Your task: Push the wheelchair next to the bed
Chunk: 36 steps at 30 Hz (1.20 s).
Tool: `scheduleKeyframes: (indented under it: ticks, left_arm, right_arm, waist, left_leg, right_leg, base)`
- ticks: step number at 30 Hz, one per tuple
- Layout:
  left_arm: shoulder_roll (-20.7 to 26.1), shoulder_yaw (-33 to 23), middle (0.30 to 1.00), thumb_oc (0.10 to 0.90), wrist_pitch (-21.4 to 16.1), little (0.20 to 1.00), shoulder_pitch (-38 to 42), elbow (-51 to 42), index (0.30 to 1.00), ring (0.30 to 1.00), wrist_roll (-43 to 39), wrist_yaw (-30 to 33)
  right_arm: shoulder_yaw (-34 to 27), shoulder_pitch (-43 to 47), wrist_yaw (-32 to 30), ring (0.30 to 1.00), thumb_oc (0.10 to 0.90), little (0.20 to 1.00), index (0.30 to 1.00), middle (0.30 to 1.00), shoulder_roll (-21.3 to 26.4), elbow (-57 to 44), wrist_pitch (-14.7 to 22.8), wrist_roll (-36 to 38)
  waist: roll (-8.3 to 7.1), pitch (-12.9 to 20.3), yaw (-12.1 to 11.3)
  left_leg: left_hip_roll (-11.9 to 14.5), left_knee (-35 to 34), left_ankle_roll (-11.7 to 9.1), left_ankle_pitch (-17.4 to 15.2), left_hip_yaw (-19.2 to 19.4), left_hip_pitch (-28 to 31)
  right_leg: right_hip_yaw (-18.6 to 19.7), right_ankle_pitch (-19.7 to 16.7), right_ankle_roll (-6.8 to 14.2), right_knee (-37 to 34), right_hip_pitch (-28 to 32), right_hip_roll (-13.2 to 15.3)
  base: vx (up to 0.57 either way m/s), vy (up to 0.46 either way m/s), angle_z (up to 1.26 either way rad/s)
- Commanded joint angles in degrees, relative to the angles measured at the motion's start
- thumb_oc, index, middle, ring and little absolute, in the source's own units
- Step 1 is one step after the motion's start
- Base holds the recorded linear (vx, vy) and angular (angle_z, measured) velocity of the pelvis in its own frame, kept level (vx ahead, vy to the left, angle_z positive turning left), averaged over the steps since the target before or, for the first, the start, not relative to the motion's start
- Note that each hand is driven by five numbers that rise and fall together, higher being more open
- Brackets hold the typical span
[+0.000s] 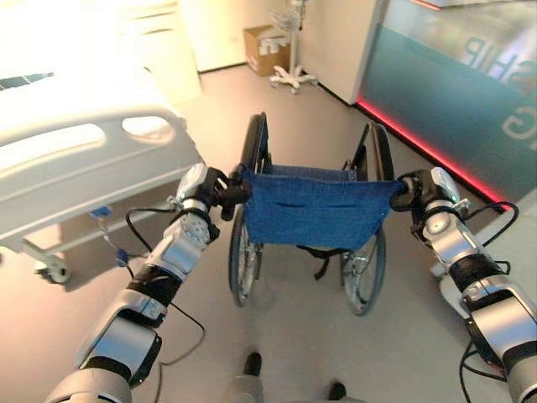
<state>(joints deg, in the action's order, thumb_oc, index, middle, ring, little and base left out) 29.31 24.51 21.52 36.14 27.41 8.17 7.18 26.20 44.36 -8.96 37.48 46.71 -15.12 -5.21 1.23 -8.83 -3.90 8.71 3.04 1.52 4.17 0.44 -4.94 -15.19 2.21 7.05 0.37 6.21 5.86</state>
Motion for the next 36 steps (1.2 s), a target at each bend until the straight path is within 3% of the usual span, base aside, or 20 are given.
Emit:
scheduleKeyframes:
  ticks: [1, 4, 5, 7, 9, 10, 11, 12, 14, 17, 19, 21, 22, 23, 24, 28, 30, 33, 34, 36]
  left_arm:
    - [-4.3, 9.2, 0.3, 0.4, -1.9, 0.3, -6.1, 6.0, 0.3, 0.3, -4.5, -6.9]
    - [-5.6, 8.9, 0.3, 0.4, -2.4, 0.3, -6.6, 6.3, 0.3, 0.3, -4.1, -7.3]
    - [-5.7, 8.9, 0.3, 0.4, -2.4, 0.3, -6.9, 6.3, 0.3, 0.3, -4.1, -7.2]
    - [-5.2, 8.6, 0.3, 0.4, -1.6, 0.3, -8.4, 4.3, 0.3, 0.3, -4.0, -7.4]
    - [-4.9, 8.7, 0.3, 0.4, -1.1, 0.3, -8.9, 3.2, 0.3, 0.3, -3.9, -7.7]
    - [-4.7, 8.8, 0.3, 0.4, -0.8, 0.3, -9.1, 2.5, 0.3, 0.3, -3.8, -7.7]
    - [-4.5, 8.8, 0.3, 0.4, -0.6, 0.3, -9.5, 1.8, 0.3, 0.3, -3.7, -7.6]
    - [-4.5, 8.8, 0.3, 0.4, -0.5, 0.3, -9.5, 1.7, 0.3, 0.3, -3.7, -7.6]
    - [-3.3, 7.7, 0.3, 0.4, -0.2, 0.3, -11.5, -0.5, 0.3, 0.3, -3.1, -7.2]
    - [-1.9, 6.7, 0.3, 0.4, -0.6, 0.3, -13.1, -2.2, 0.3, 0.3, -2.9, -7.4]
    - [-0.6, 6.2, 0.3, 0.4, -1.1, 0.3, -13.8, -3.6, 0.3, 0.3, -3.1, -7.5]
    - [-0.2, 5.6, 0.3, 0.4, -0.4, 0.3, -14.2, -4.0, 0.3, 0.3, -2.5, -8.0]
    - [-0.2, 5.6, 0.3, 0.4, -0.4, 0.3, -14.2, -4.0, 0.3, 0.3, -2.5, -8.0]
    - [0.2, 5.8, 0.3, 0.4, -1.5, 0.3, -14.5, -2.6, 0.3, 0.3, -3.2, -7.3]
    - [0.2, 5.8, 0.3, 0.4, -1.5, 0.3, -14.5, -2.6, 0.3, 0.3, -3.2, -7.3]
    - [0.1, 6.6, 0.3, 0.4, -1.5, 0.3, -14.2, -1.6, 0.3, 0.3, -2.3, -7.2]
    - [0.1, 6.6, 0.3, 0.4, -1.6, 0.3, -13.4, -0.9, 0.3, 0.3, -2.2, -6.8]
    - [0.2, 6.1, 0.3, 0.4, -2.0, 0.3, -13.7, -1.1, 0.3, 0.3, -1.6, -7.2]
    - [0.2, 6.1, 0.3, 0.4, -2.0, 0.3, -13.8, -1.2, 0.3, 0.3, -1.6, -7.2]
    - [0.4, 6.1, 0.3, 0.4, -1.7, 0.3, -14.3, -1.7, 0.3, 0.3, -1.2, -7.9]
  right_arm:
    - [6.8, 0.3, 11.0, 0.3, 0.4, 0.3, 0.3, 0.3, -2.8, -2.9, 4.5, -2.1]
    - [5.6, -0.3, 11.6, 0.3, 0.4, 0.3, 0.3, 0.3, -1.6, -2.3, 5.3, -3.7]
    - [5.7, -0.2, 11.7, 0.3, 0.4, 0.3, 0.3, 0.3, -1.6, -2.1, 5.5, -3.8]
    - [6.6, 0.3, 12.0, 0.3, 0.4, 0.3, 0.3, 0.3, -1.5, -2.2, 5.1, -4.1]
    - [6.9, 0.4, 11.8, 0.3, 0.4, 0.3, 0.3, 0.3, -1.5, -2.4, 4.7, -4.1]
    - [7.2, 0.7, 11.3, 0.3, 0.4, 0.3, 0.3, 0.3, -1.7, -2.4, 4.4, -3.9]
    - [7.4, 1.0, 11.0, 0.3, 0.4, 0.3, 0.3, 0.3, -2.1, -2.1, 4.2, -3.9]
    - [7.4, 1.0, 11.0, 0.3, 0.4, 0.3, 0.3, 0.3, -2.1, -2.1, 4.2, -3.9]
    - [8.0, 2.2, 12.0, 0.3, 0.4, 0.3, 0.3, 0.3, -2.5, -1.2, 5.8, -4.3]
    - [8.5, 3.6, 12.5, 0.3, 0.4, 0.3, 0.3, 0.3, -2.9, 0.4, 6.9, -4.0]
    - [8.9, 4.7, 13.0, 0.3, 0.4, 0.3, 0.3, 0.3, -3.3, 1.3, 7.8, -4.1]
    - [8.7, 4.3, 12.3, 0.3, 0.4, 0.3, 0.3, 0.3, -4.8, 2.0, 8.4, -3.1]
    - [8.7, 4.3, 12.3, 0.3, 0.4, 0.3, 0.3, 0.3, -4.8, 2.0, 8.4, -3.1]
    - [8.8, 1.9, 11.6, 0.3, 0.4, 0.3, 0.3, 0.3, -5.7, 0.9, 9.0, -3.6]
    - [8.8, 1.9, 11.6, 0.3, 0.4, 0.3, 0.3, 0.3, -5.7, 0.9, 9.0, -3.6]
    - [8.8, 0.8, 10.7, 0.3, 0.4, 0.3, 0.3, 0.3, -6.6, 0.6, 9.0, -2.7]
    - [8.7, 1.4, 10.3, 0.3, 0.4, 0.3, 0.3, 0.3, -7.7, 1.3, 9.4, -3.5]
    - [8.3, -0.4, 9.6, 0.3, 0.4, 0.3, 0.3, 0.3, -7.4, -0.6, 9.5, -4.6]
    - [8.3, -0.6, 9.6, 0.3, 0.4, 0.3, 0.3, 0.3, -7.3, -0.8, 9.4, -4.6]
    - [7.4, -2.6, 9.7, 0.3, 0.4, 0.3, 0.3, 0.3, -5.8, -3.5, 9.1, -4.8]
  waist:
    - [-4.12, -2.8, 1.6]
    - [-4.0, -2.6, 3.0]
    - [-3.99, -2.7, 2.6]
    - [-4.05, -2.3, 1.0]
    - [-4.01, -2.4, 0.2]
    - [-3.92, -2.8, -0.9]
    - [-3.71, -3.5, -2.3]
    - [-3.73, -3.6, -2.4]
    - [-2.74, -4.6, -6.2]
    - [-2.03, -4.8, -8.6]
    - [-1.84, -4.7, -10.0]
    - [-2.76, -4.0, -10.5]
    - [-2.79, -4.0, -10.5]
    - [-4.37, -3.7, -10.8]
    - [-4.39, -3.7, -10.8]
    - [-6.32, -2.8, -11.5]
    - [-7.15, -2.5, -11.6]
    - [-7.4, -1.6, -11.0]
    - [-7.44, -1.5, -11.0]
    - [-6.72, -1.1, -10.2]
  left_leg:
    - [4.8, 7.3, -7.0, 4.7, 2.9, 3.7]
    - [5.7, 9.6, -7.6, 5.2, 7.2, 4.6]
    - [4.1, 9.4, -7.1, 3.7, 5.9, 4.8]
    - [-2.6, 7.4, -5.1, 0.1, 2.2, 4.5]
    - [-5.1, 6.7, -4.6, -0.7, 1.4, 3.6]
    - [-8.2, 5.7, -4.1, -1.1, 0.6, 1.5]
    - [-11.2, 4.8, -3.8, -1.1, 0.2, -0.8]
    - [-11.3, 4.8, -3.8, -1.1, 0.2, -0.7]
    - [-16.0, 1.6, -3.7, 4.3, -1.4, -7.0]
    - [-17.2, 0.0, -3.5, 7.5, -1.5, -9.0]
    - [-17.5, -0.2, -2.9, 7.6, -0.7, -9.9]
    - [-17.1, 1.1, -0.7, 4.2, 2.3, -8.9]
    - [-17.1, 1.3, -0.7, 4.1, 2.4, -9.0]
    - [-16.4, 4.5, 1.2, 1.2, 3.2, -8.9]
    - [-16.4, 4.6, 1.2, 1.1, 3.2, -9.0]
    - [-16.7, 5.2, 2.6, -0.8, 0.8, -7.5]
    - [-17.1, 4.7, 3.4, -0.9, 0.1, -7.3]
    - [-17.7, 3.2, 4.4, -1.5, -0.4, -5.6]
    - [-17.7, 3.2, 4.5, -1.5, -0.5, -5.6]
    - [-17.3, 3.4, 4.8, -2.6, -2.6, -4.2]
  right_leg:
    - [-0.4, -6.0, -2.4, 2.3, -6.6, 3.3]
    - [-2.4, -5.2, -3.6, 1.9, -5.2, 2.3]
    - [-1.9, -4.9, -3.5, 2.0, -4.8, 2.0]
    - [0.5, -4.2, -3.8, 1.7, -3.8, -0.2]
    - [1.4, -3.8, -4.1, 1.4, -3.0, -1.3]
    - [2.2, -3.6, -4.3, 1.0, -2.0, -2.5]
    - [3.2, -3.3, -4.4, 0.5, -0.5, -3.8]
    - [3.2, -3.2, -4.4, 0.4, -0.4, -3.8]
    - [5.9, -2.4, -5.0, -0.9, 3.2, -7.2]
    - [7.1, -1.2, -5.7, -0.5, 4.8, -9.0]
    - [7.3, 0.6, -6.2, 1.0, 5.7, -9.8]
    - [6.5, 2.8, -5.6, 3.1, 6.1, -9.4]
    - [6.5, 2.9, -5.6, 3.1, 6.0, -9.4]
    - [4.9, 2.9, -4.3, 5.9, 5.7, -7.8]
    - [4.9, 2.9, -4.3, 6.0, 5.7, -7.7]
    - [4.2, 0.8, -2.6, 8.4, 6.3, -6.1]
    - [4.0, -3.1, -0.6, 11.5, 5.5, -4.7]
    - [5.7, -8.6, 2.0, 17.3, 4.3, -4.1]
    - [5.8, -8.8, 2.1, 17.5, 4.2, -4.0]
    - [5.7, -11.7, 2.0, 20.5, 0.9, -0.6]
  base:
    - [0.15, -0.309, 0.68]
    - [0.18, -0.237, 0.64]
    - [0.26, -0.23, 0.3]
    - [0.29, -0.224, 0.3]
    - [0.24, -0.174, 0.03]
    - [0.28, -0.163, 0.03]
    - [0.24, -0.136, 0.13]
    - [0.27, -0.137, 0.02]
    - [0.4, -0.152, -0.53]
    - [0.36, -0.079, -0.99]
    - [0.41, -0.037, -1.31]
    - [0.34, -0.004, -0.58]
    - [0.44, -0.055, -0.19]
    - [0.32, -0.05, -0.1]
    - [0.49, -0.071, -0.23]
    - [0.3, -0.032, -0.11]
    - [0.22, 0.035, -0.07]
    - [0.25, 0.059, -0.1]
    - [0.23, 0.015, -0.11]
    - [0.25, -0.017, -0.05]
